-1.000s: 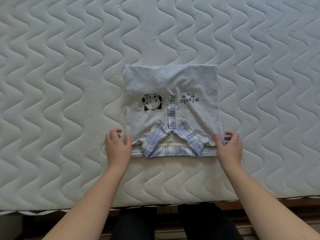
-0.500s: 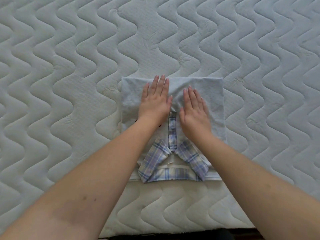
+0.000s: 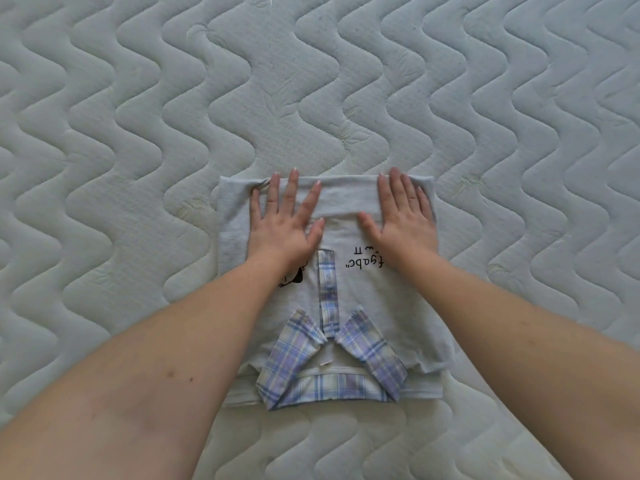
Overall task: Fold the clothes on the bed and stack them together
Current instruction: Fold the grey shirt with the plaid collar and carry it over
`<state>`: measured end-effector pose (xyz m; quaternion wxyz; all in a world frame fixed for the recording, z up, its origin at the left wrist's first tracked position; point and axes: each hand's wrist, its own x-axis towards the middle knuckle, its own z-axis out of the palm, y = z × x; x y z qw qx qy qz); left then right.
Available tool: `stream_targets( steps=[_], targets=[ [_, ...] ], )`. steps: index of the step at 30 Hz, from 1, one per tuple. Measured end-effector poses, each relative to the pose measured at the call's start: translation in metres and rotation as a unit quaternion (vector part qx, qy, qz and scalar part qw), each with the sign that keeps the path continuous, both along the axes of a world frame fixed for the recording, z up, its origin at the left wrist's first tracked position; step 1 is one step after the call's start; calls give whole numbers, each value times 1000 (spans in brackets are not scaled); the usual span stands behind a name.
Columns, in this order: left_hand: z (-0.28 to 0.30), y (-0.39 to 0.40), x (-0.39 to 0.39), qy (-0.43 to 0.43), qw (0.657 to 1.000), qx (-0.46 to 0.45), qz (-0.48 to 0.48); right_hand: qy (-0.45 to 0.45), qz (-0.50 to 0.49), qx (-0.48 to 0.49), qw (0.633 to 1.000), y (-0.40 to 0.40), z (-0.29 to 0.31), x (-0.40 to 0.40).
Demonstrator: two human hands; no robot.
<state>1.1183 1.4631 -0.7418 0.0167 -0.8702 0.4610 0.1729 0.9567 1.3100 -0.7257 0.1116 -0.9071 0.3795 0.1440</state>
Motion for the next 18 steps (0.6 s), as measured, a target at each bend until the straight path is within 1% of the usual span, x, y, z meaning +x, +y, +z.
stream_targets(
  steps=[4, 6, 8, 10, 12, 14, 16, 18],
  targets=[
    [3, 0, 7, 43, 999, 1, -17, 9, -18, 8, 1000, -10, 4, -15],
    [5, 7, 13, 24, 1000, -4, -13, 6, -41, 17, 999, -11, 4, -19],
    [7, 23, 22, -14, 999, -3, 28, 1, -56, 34, 998, -11, 5, -25],
    [9, 39, 30, -9, 997, 4, 77, 0, -60, 50, 997, -9, 8, -33],
    [11, 47, 35, 3, 995, 17, 97, -5, -71, 75, 995, -8, 13, -43],
    [14, 51, 38, 14, 990, 26, 135, -31, -105, 112, 988, -2, 21, -56],
    [21, 58, 41, 43, 980, 23, 193, -89, -159, 149, 972, 9, 30, -71],
    [28, 70, 40, 88, 968, -26, 232, -139, -213, 162, 953, 25, 39, -91]
  ],
)
